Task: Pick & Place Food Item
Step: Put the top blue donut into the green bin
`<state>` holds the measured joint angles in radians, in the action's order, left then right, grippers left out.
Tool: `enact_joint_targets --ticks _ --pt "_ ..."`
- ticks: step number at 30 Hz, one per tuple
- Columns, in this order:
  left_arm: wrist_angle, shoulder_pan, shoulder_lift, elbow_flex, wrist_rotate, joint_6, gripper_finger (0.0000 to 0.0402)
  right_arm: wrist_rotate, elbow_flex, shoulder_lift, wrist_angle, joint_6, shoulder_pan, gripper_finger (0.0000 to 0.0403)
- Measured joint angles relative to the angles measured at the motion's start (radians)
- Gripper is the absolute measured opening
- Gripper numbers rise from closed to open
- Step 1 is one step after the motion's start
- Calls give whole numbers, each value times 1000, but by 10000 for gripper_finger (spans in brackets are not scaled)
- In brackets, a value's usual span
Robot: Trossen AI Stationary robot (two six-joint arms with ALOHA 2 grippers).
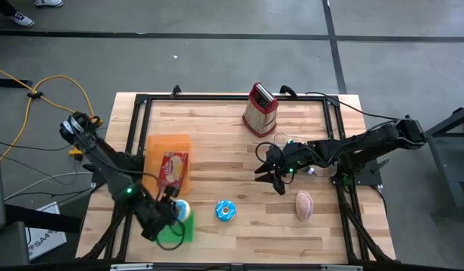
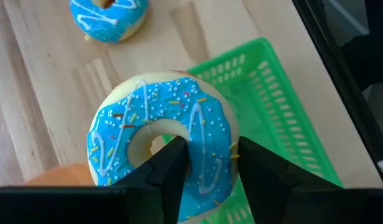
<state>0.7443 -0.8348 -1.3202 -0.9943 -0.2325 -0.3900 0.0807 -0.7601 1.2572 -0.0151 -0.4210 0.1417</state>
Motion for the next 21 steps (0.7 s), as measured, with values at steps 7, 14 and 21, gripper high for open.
enact_joint_targets --ticks 7,14,21 --pt "4 -90 -32 0 -31 -91 133 0 0 0 0 0 0 139" --pt "3 -155 -74 1 -31 -220 133 0 0 0 0 0 0 139" --pt "0 -177 -122 1 -32 -272 133 0 0 0 0 0 0 138"
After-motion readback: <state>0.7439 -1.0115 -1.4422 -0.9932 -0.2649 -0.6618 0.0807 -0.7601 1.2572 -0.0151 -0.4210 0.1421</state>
